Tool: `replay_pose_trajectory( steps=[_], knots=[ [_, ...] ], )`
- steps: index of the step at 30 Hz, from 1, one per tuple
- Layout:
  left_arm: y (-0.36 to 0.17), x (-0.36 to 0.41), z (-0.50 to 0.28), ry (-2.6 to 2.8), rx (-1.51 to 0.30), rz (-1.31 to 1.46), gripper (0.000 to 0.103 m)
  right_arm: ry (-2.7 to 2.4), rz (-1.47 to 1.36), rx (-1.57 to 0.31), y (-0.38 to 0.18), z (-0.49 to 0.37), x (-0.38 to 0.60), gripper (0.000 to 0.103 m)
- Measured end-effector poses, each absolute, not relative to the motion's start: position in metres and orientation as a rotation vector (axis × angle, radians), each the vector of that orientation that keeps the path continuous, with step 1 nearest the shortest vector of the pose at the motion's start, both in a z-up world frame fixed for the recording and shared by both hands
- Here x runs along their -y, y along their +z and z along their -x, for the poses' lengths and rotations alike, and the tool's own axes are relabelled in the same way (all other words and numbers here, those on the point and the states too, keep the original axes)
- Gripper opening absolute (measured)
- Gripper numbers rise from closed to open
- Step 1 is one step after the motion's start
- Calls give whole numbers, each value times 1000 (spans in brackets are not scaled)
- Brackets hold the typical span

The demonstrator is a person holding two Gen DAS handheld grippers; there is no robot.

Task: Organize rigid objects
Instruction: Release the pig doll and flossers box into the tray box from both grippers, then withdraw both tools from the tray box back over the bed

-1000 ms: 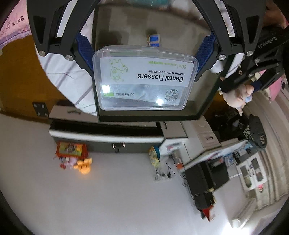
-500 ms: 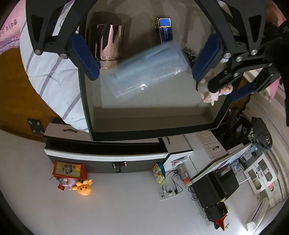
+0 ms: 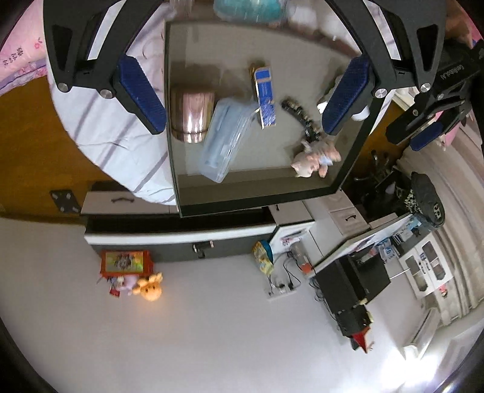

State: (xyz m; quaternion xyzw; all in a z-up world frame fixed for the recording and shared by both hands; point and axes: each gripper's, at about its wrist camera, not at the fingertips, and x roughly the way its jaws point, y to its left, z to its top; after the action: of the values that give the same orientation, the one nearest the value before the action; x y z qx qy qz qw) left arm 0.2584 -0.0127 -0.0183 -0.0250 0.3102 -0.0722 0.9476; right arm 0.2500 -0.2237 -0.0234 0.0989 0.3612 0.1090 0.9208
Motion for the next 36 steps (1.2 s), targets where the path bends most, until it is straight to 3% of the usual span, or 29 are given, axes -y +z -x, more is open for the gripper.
replay_pose_trajectory(
  steps=[19,36],
  knots=[
    [-18,-3,-100,-122,-545,101,103,176,-103,-541,-6,-78,212,103],
    [-9,1,-29,-69,-459,67,103,155,-82,-526,-19,-21,200,103]
  ],
)
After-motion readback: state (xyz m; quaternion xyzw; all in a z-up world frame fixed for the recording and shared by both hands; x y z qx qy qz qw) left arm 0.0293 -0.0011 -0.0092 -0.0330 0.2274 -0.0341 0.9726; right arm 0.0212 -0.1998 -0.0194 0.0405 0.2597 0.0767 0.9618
